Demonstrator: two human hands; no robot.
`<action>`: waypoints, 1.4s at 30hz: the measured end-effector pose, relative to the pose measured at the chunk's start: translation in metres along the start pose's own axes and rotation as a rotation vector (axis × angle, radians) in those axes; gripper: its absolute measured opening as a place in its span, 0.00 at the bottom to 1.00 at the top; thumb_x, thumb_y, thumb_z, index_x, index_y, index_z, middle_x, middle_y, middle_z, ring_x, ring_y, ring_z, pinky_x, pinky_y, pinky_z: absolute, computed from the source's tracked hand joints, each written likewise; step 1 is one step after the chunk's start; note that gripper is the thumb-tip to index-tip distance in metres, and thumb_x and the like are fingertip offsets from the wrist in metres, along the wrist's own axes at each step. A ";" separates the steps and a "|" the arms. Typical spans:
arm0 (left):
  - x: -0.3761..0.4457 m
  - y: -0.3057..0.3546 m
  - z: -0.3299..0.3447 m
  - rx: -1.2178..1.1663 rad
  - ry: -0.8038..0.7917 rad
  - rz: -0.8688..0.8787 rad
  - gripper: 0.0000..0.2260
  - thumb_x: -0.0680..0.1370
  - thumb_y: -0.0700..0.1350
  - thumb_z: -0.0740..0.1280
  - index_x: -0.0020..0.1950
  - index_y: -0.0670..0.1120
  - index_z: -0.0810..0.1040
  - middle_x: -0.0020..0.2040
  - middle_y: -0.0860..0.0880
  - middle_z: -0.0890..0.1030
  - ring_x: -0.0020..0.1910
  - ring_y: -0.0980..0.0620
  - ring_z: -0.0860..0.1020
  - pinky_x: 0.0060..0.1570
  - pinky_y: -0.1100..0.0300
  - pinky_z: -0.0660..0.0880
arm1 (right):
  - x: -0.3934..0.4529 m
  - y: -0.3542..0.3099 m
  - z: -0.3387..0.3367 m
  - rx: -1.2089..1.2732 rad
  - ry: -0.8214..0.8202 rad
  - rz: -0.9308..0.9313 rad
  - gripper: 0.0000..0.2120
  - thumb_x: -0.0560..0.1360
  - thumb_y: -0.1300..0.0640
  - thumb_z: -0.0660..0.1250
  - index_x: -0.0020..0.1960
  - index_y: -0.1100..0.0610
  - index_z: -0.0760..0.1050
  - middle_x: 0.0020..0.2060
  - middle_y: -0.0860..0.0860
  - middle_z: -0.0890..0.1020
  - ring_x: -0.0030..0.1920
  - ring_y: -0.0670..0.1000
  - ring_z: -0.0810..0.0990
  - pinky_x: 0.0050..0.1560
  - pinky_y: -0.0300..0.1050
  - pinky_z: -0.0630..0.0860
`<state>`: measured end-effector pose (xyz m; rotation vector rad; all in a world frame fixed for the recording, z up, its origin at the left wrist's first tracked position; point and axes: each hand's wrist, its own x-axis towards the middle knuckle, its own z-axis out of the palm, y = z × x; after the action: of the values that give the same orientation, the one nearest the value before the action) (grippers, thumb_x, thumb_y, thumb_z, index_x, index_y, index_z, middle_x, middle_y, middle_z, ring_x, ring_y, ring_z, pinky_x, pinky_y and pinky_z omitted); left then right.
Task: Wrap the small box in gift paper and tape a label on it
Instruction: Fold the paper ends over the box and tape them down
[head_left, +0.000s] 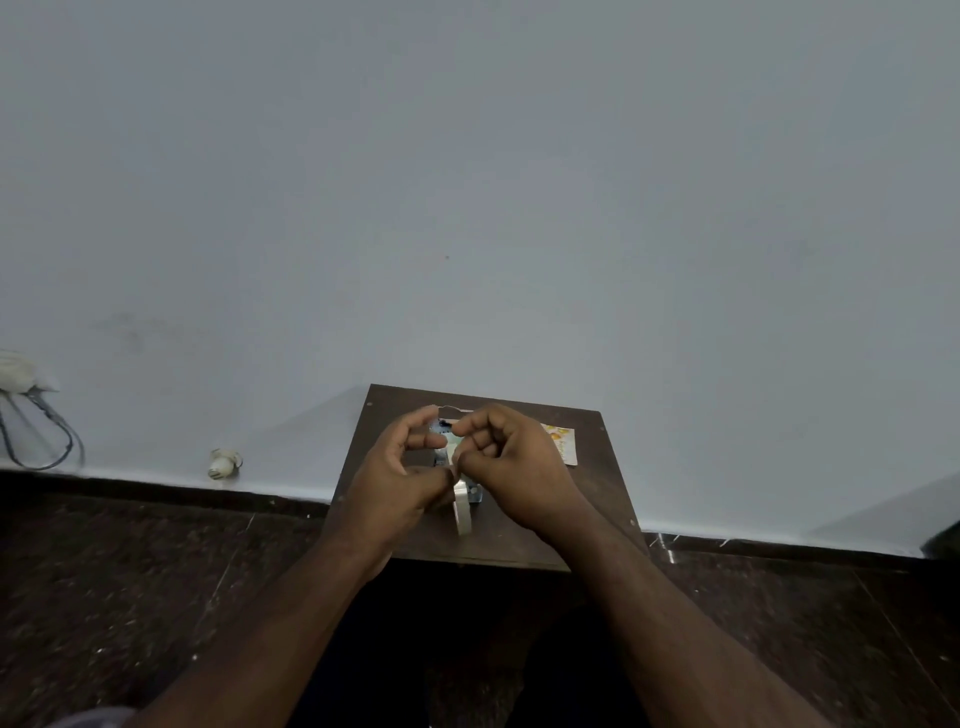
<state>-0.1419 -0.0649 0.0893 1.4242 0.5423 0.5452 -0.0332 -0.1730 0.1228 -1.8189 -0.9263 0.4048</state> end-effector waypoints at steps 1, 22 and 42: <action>0.001 -0.002 0.000 -0.030 0.014 -0.021 0.27 0.71 0.39 0.75 0.64 0.63 0.75 0.58 0.51 0.81 0.47 0.51 0.84 0.47 0.52 0.83 | 0.000 0.000 0.002 0.016 0.007 0.008 0.12 0.72 0.67 0.67 0.49 0.52 0.80 0.32 0.45 0.82 0.32 0.44 0.79 0.42 0.49 0.80; 0.005 -0.002 -0.001 -0.324 0.091 -0.193 0.21 0.76 0.35 0.72 0.68 0.46 0.74 0.50 0.40 0.86 0.49 0.45 0.86 0.44 0.54 0.82 | -0.005 0.004 0.021 0.551 0.124 0.207 0.08 0.75 0.71 0.68 0.49 0.60 0.78 0.35 0.56 0.81 0.32 0.49 0.74 0.32 0.39 0.74; 0.005 0.002 0.002 -0.266 0.192 -0.113 0.17 0.76 0.33 0.68 0.60 0.49 0.74 0.42 0.42 0.83 0.41 0.49 0.83 0.40 0.51 0.83 | -0.014 0.019 0.027 0.420 0.250 0.246 0.07 0.73 0.62 0.76 0.50 0.58 0.82 0.42 0.57 0.85 0.36 0.46 0.81 0.32 0.38 0.75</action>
<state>-0.1369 -0.0629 0.0916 1.0894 0.6723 0.6419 -0.0517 -0.1703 0.0920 -1.5511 -0.4075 0.4722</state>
